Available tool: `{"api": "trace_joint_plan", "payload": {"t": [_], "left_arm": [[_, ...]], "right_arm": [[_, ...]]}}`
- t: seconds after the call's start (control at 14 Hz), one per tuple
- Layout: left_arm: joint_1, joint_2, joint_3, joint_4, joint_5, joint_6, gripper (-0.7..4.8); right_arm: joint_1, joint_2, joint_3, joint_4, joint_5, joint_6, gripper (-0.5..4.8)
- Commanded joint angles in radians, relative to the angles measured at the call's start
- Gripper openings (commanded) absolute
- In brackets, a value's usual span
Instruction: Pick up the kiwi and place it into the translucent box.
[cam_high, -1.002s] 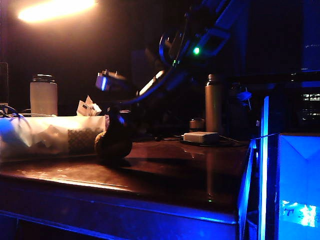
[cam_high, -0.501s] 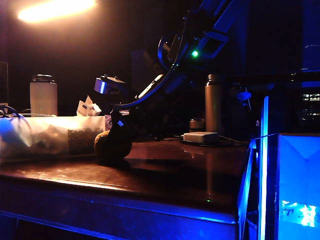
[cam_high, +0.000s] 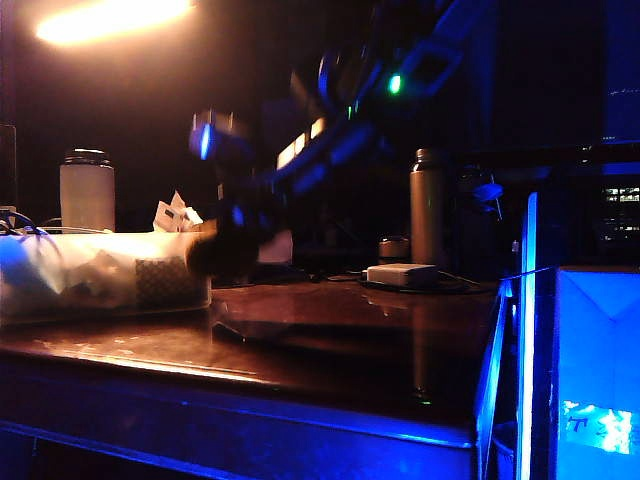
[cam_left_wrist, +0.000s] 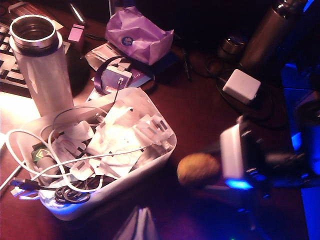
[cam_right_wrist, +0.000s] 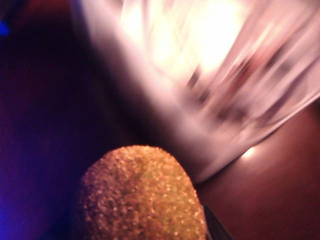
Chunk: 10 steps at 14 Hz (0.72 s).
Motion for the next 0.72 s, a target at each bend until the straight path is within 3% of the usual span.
{"api": "trace_joint_plan", "payload": {"t": [0.07,0.43,0.72], "left_arm": [[0.001,-0.002,0.006,0.008,0.003,0.002,-0.04],[0.001,-0.002,0.006,-0.037,-0.129,0.036,-0.04],[0.001,-0.003,0.006,-0.057,-0.128,0.036,-0.04]], "right_arm": [[0.002,-0.018,0.087,-0.002,-0.003,0.006,2.79],[0.015,-0.014,0.214,0.119,-0.006,0.032,2.88],[0.056,0.051,0.226,0.223,-0.010,0.060,2.88]]}}
